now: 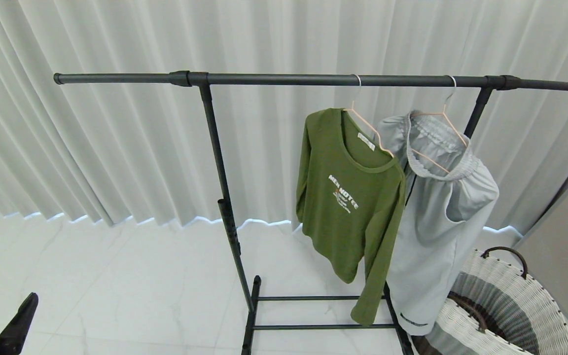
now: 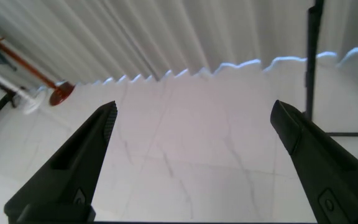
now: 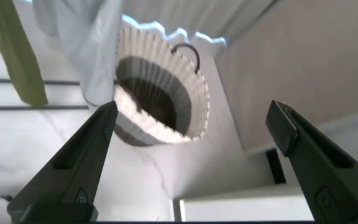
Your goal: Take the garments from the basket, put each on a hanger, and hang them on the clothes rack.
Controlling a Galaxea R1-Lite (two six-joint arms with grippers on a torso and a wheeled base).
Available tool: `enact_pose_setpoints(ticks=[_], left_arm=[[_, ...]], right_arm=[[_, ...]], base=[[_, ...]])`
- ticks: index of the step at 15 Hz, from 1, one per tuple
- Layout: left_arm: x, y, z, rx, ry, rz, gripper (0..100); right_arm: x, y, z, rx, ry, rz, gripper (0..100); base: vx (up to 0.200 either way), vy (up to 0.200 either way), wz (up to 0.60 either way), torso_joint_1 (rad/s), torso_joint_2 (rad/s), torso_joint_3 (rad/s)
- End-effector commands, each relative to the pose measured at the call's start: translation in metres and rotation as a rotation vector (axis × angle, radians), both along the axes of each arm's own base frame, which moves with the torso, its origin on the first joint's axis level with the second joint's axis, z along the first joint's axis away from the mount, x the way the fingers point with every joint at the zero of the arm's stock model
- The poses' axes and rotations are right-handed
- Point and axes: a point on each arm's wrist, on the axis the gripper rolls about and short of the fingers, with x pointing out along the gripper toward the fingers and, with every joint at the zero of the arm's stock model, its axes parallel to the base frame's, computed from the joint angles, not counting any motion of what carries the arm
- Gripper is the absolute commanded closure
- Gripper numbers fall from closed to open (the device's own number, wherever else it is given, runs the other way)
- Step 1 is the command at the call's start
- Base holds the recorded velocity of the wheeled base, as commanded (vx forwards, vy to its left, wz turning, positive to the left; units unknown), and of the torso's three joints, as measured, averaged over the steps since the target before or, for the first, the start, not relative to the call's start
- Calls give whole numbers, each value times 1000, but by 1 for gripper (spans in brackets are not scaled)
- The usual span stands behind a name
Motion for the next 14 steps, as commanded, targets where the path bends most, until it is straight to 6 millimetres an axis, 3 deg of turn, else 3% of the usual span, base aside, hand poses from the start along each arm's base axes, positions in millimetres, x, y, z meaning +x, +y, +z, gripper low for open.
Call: enact_pose_setpoints(ticks=[1, 4, 9, 14], left_arm=[[-15, -1, -10, 8, -32, 24, 0], [-31, -3, -24, 14, -48, 65, 0], [-75, -9, -51, 14, -139, 71, 0], [-80, -7, -58, -101, -176, 176, 0]], right_arm=[[-21, 0, -21, -2, -34, -30, 0], [-32, 1, -42, -7, -49, -47, 0], [-49, 1, -90, -13, -117, -65, 0], [-47, 0, -103, 132, -326, -19, 0]], base=[[0, 0, 0, 0, 0, 0], [0, 0, 0, 0, 0, 0], [0, 0, 0, 0, 0, 0], [0, 0, 0, 0, 0, 0]])
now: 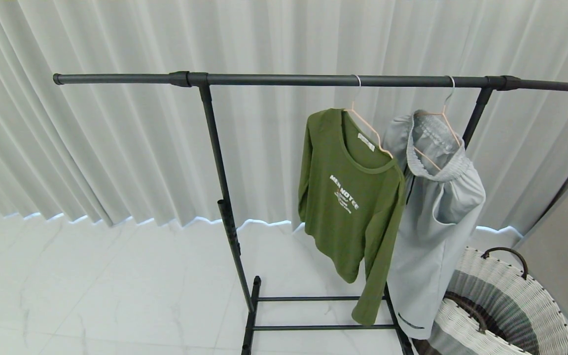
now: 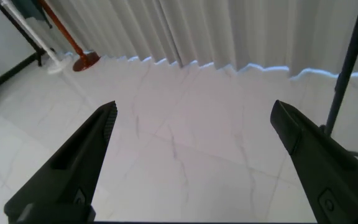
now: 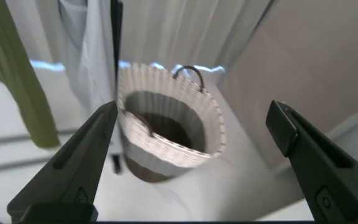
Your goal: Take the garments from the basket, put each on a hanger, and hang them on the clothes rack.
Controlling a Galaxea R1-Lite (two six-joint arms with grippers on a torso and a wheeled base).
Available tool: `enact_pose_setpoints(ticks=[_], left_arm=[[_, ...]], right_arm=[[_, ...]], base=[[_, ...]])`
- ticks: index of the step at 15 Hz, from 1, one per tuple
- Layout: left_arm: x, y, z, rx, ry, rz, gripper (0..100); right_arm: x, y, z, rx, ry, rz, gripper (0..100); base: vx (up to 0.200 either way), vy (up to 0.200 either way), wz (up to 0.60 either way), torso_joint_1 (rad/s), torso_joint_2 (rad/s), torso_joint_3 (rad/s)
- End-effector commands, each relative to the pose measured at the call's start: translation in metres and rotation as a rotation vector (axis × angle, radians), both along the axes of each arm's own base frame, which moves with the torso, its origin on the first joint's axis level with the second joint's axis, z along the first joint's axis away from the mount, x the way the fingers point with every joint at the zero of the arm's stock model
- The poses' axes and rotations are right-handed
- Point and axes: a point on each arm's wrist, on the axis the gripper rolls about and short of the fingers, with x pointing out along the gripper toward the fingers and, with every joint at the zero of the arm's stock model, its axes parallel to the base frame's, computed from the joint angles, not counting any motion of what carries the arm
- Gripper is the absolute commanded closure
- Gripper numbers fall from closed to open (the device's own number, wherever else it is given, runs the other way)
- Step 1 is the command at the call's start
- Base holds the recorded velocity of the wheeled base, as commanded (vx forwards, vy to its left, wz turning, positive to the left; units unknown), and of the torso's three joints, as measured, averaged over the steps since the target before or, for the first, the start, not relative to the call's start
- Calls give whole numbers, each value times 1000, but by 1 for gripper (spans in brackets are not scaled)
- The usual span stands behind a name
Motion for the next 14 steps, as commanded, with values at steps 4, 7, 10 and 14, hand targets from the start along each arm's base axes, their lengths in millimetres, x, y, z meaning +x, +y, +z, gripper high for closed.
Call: enact_pose_setpoints(ticks=[4, 7, 10, 14], left_arm=[[-3, -1, -2, -115, -98, -11, 0], [-1, -7, -3, -207, -90, -281, 0], [-2, -8, -9, -236, -26, -475, 0], [-9, -7, -11, -227, -105, -532, 0]], right_arm=[[0, 0, -10, 46, -69, 6, 0], [2, 1, -8, 52, -118, 71, 0], [2, 5, -11, 85, -86, 228, 0], [2, 5, -14, 124, -62, 258, 0]], base=[[0, 0, 0, 0, 0, 0], [0, 0, 0, 0, 0, 0], [0, 0, 0, 0, 0, 0], [0, 0, 0, 0, 0, 0]])
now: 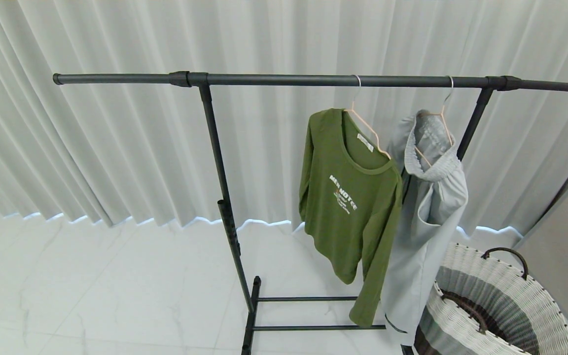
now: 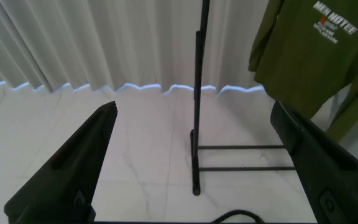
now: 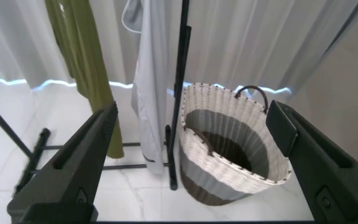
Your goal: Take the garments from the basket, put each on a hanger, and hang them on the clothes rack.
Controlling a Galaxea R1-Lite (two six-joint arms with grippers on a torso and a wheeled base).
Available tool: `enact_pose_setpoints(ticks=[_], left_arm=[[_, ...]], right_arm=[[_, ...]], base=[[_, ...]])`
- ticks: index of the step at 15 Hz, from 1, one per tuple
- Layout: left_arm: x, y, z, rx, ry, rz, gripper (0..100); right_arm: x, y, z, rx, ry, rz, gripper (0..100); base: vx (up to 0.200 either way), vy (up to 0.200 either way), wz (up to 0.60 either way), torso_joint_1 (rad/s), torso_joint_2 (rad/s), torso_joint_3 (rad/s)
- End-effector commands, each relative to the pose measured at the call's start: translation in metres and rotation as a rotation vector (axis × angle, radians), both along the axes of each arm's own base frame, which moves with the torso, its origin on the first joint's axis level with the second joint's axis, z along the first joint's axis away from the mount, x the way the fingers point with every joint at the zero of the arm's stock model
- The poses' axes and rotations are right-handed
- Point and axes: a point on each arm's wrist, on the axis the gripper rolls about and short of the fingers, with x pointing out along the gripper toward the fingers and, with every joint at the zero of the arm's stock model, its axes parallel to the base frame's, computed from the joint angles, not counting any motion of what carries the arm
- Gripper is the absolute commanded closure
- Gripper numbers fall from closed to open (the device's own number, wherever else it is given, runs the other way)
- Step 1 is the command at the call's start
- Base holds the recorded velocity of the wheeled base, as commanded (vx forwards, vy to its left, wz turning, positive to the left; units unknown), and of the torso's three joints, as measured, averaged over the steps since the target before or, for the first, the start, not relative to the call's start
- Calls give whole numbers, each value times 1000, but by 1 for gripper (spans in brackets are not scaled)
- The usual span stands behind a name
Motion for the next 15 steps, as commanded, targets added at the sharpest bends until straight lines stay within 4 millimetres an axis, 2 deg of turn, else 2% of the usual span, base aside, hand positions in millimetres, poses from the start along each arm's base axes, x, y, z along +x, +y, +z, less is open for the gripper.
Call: enact_pose_setpoints(ticks=[1, 15], left_arm=[[-2, 0, -1, -3, -33, -5, 0], [-2, 0, -1, -3, -33, -5, 0]], right_arm=[[0, 0, 0, 8, 1, 0, 0], [0, 0, 0, 6, 3, 0, 0]], base=[[0, 0, 0, 0, 0, 0], [0, 0, 0, 0, 0, 0]])
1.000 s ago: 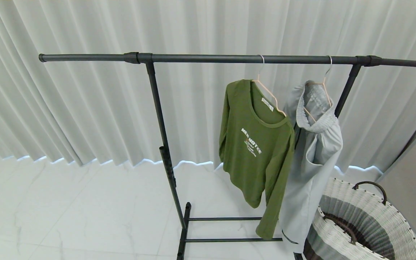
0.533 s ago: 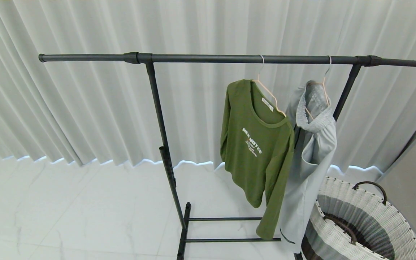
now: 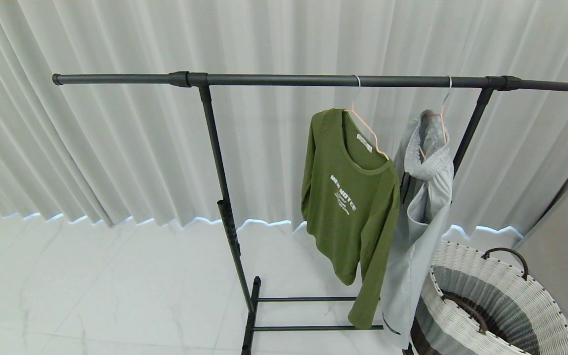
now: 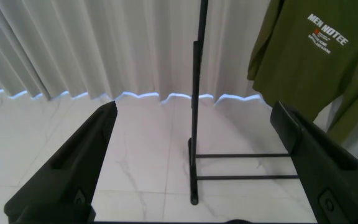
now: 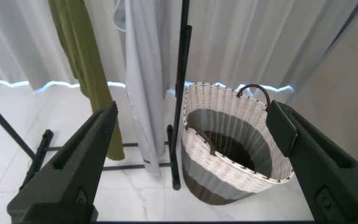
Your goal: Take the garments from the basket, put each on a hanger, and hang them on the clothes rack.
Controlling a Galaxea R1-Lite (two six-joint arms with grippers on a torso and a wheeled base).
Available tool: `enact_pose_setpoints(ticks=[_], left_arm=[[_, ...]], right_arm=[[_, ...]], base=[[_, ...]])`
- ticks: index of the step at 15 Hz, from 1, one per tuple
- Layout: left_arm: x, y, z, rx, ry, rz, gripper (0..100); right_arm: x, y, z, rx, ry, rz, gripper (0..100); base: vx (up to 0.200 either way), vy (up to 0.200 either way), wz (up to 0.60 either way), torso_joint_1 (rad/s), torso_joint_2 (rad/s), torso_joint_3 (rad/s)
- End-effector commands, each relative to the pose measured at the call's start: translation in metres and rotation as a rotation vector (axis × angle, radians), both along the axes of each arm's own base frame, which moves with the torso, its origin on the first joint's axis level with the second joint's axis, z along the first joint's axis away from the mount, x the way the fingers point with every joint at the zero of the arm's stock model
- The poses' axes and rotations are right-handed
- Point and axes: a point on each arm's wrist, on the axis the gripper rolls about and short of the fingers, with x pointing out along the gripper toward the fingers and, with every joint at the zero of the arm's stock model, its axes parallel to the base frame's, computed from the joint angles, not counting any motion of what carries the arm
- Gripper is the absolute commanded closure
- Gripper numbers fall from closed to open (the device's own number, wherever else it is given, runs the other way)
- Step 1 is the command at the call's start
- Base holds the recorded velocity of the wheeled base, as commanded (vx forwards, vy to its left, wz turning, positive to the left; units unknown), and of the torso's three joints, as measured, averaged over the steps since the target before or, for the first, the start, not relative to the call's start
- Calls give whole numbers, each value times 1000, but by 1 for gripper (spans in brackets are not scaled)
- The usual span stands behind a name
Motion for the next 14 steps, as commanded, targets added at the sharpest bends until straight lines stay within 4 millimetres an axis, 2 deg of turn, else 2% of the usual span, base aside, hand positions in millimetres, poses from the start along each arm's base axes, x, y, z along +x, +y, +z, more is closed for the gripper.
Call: enact_pose_setpoints(ticks=[1, 14], left_arm=[[0, 0, 0, 0, -1, 0, 0], [0, 0, 0, 0, -1, 0, 0]], right_arm=[[0, 0, 0, 0, 1, 1, 0], [0, 0, 0, -3, 1, 1, 0]], base=[[0, 0, 0, 0, 0, 0], [0, 0, 0, 0, 0, 0]])
